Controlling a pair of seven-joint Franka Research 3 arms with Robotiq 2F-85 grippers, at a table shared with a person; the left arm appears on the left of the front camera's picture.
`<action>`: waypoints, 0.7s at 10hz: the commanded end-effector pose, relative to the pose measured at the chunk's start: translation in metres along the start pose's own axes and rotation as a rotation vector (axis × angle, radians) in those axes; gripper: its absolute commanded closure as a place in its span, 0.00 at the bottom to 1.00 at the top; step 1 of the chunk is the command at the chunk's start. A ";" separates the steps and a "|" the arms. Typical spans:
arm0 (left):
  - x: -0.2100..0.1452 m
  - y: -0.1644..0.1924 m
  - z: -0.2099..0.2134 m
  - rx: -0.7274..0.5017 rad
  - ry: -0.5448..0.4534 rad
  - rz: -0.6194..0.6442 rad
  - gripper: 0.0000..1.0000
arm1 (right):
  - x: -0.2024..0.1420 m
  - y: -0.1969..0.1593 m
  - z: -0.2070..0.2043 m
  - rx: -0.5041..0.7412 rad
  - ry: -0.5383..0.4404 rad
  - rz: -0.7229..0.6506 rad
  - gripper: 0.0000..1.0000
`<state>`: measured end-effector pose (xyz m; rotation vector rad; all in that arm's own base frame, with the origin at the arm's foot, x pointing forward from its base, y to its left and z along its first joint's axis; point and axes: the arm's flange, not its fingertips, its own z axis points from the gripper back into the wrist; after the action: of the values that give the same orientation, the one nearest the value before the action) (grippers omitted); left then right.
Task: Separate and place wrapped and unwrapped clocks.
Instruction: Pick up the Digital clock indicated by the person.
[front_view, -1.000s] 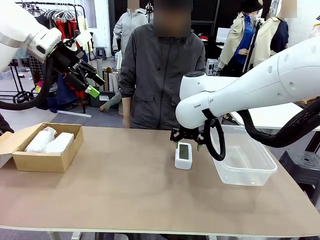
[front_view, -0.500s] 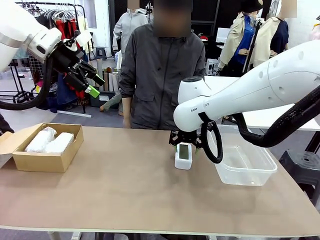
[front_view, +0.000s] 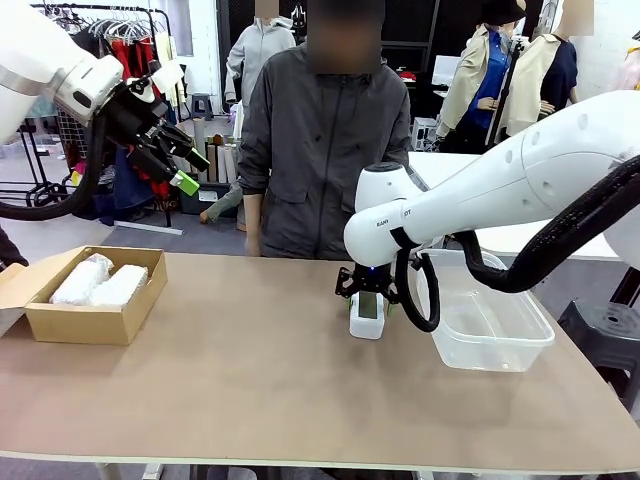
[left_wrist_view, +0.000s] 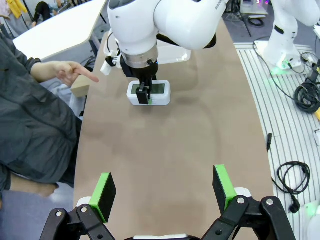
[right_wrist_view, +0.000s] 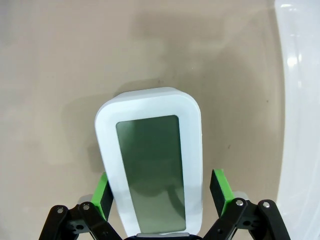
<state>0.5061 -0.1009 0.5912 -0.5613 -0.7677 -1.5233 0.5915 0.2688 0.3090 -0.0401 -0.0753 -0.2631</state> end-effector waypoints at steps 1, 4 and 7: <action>-0.001 -0.001 0.001 0.000 0.013 -0.008 0.00 | 0.008 0.001 -0.006 0.011 0.037 0.013 0.00; -0.001 -0.001 0.001 0.000 0.013 -0.008 0.00 | 0.007 -0.001 -0.004 0.011 0.009 0.057 0.40; -0.001 -0.001 0.001 0.000 0.013 -0.008 0.00 | 0.002 -0.003 0.004 0.013 0.009 0.072 1.00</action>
<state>0.5061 -0.1009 0.5911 -0.5613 -0.7677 -1.5233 0.5943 0.2666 0.3043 -0.0397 -0.0677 -0.2028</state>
